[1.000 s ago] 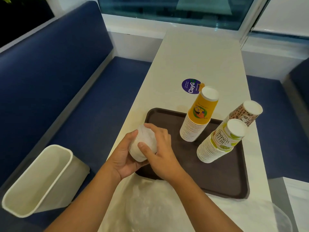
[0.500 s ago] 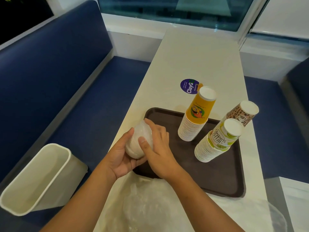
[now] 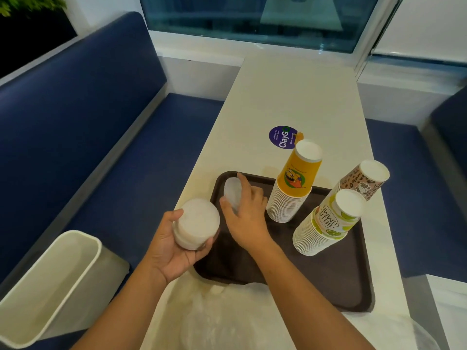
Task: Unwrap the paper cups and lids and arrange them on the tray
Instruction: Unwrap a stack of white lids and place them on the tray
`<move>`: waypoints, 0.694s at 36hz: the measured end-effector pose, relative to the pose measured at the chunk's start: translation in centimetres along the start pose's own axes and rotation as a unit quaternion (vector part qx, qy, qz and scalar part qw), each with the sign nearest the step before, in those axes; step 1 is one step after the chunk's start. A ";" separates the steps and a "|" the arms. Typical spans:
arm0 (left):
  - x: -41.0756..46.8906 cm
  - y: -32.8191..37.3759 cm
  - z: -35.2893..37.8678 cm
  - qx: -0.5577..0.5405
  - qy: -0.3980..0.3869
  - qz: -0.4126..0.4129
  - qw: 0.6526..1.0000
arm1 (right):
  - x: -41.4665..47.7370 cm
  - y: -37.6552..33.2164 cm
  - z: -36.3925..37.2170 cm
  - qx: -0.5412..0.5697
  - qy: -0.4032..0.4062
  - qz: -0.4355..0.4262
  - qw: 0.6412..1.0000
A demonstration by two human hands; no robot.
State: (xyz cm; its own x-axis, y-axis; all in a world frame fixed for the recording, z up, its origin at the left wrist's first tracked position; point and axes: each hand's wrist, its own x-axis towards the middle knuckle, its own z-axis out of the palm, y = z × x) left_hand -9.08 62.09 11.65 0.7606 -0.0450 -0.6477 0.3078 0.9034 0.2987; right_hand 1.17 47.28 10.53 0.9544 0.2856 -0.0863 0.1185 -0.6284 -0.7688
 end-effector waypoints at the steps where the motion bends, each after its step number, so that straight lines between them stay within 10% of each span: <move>1: 0.1 0.1 -0.2 -0.001 -0.003 -0.001 1.000 | 0.7 0.6 0.4 -0.062 -0.011 -0.004 0.998; 9: 0.7 0.4 -0.4 0.014 0.012 0.007 1.000 | 2.9 3.0 2.9 -0.326 -0.154 -0.018 0.932; 16: 0.0 0.8 -0.4 0.045 0.032 0.030 0.998 | -0.5 0.1 0.0 -0.085 -0.008 -0.082 0.993; 19: -0.4 0.6 0.0 0.085 0.026 0.035 0.995 | -2.8 -1.3 -1.3 0.111 -0.126 -0.111 0.979; 25: -1.5 -0.2 0.9 0.149 0.005 0.030 0.988 | -4.9 -2.2 -1.4 0.020 -0.171 -0.158 0.972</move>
State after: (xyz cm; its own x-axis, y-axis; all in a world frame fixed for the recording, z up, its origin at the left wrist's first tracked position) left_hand -9.72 61.64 13.18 0.7776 0.0097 -0.6287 0.4186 0.7381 0.5292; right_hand -3.40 46.27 13.51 0.7236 0.6889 -0.0421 0.3741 -0.4428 -0.8149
